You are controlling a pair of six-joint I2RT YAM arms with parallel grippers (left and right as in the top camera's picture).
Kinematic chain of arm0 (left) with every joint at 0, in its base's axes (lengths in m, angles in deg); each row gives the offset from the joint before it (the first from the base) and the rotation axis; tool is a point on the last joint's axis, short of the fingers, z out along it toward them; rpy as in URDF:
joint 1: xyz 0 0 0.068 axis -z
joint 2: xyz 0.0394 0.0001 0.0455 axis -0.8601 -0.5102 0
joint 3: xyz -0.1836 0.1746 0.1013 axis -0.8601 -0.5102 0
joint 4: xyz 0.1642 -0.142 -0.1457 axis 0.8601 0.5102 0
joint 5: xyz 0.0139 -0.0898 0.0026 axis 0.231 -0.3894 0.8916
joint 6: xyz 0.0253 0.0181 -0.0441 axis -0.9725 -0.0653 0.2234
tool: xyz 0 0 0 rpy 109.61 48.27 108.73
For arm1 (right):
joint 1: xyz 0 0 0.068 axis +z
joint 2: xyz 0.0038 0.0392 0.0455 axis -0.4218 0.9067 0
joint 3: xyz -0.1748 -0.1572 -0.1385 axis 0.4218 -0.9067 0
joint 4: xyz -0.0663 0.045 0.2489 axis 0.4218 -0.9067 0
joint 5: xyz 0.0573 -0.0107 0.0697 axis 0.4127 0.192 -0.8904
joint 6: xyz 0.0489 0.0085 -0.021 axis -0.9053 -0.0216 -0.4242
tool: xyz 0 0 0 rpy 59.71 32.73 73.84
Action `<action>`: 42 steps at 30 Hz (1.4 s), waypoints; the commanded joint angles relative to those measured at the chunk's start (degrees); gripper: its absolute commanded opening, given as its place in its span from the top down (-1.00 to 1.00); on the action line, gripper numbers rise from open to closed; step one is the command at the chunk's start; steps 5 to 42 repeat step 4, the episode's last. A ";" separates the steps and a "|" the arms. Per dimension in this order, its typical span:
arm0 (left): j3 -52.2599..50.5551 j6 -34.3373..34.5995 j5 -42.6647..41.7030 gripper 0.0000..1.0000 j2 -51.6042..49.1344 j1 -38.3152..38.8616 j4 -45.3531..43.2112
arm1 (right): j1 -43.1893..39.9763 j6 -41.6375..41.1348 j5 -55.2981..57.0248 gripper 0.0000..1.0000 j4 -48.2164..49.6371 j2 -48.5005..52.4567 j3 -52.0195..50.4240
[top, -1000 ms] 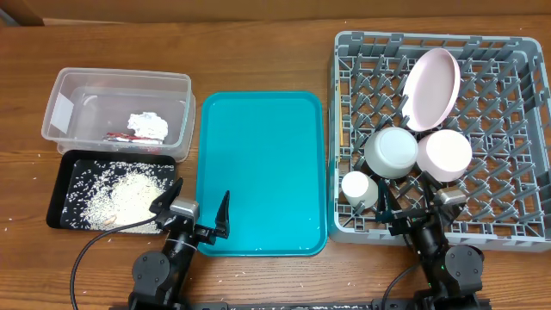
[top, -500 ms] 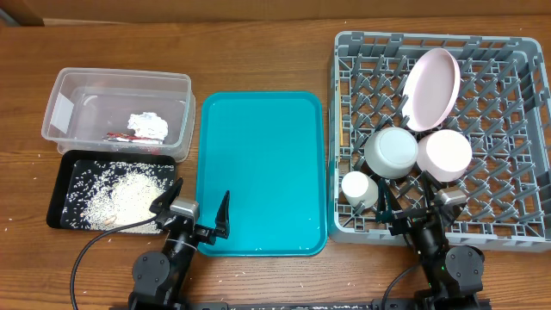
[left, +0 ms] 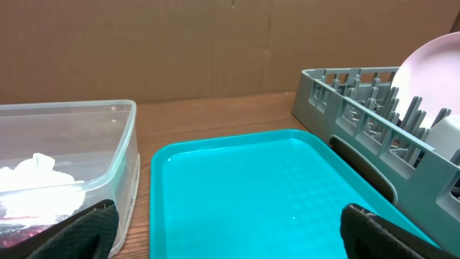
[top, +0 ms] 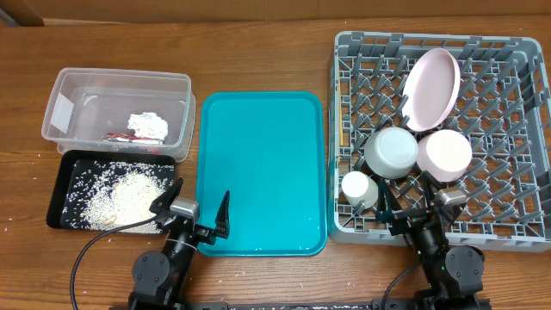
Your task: Sort waste into correct bins and load items into the dishwasher
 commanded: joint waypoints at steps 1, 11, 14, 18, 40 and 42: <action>-0.33 -1.25 0.37 -1.00 0.55 -0.57 -0.02 | -0.37 0.04 0.13 -1.00 0.22 -0.57 -0.61; -0.33 -1.25 0.37 -1.00 0.55 -0.57 -0.02 | -0.37 0.04 0.13 -1.00 0.22 -0.57 -0.61; -0.33 -1.25 0.37 -1.00 0.55 -0.57 -0.02 | -0.37 0.04 0.13 -1.00 0.22 -0.57 -0.61; -0.33 -1.25 0.37 -1.00 0.55 -0.57 -0.02 | -0.37 0.04 0.13 -1.00 0.22 -0.57 -0.61; -0.33 -1.25 0.37 -1.00 0.55 -0.57 -0.02 | -0.37 0.04 0.13 -1.00 0.22 -0.57 -0.61; -0.33 -1.25 0.37 -1.00 0.55 -0.57 -0.02 | -0.37 0.04 0.13 -1.00 0.22 -0.57 -0.61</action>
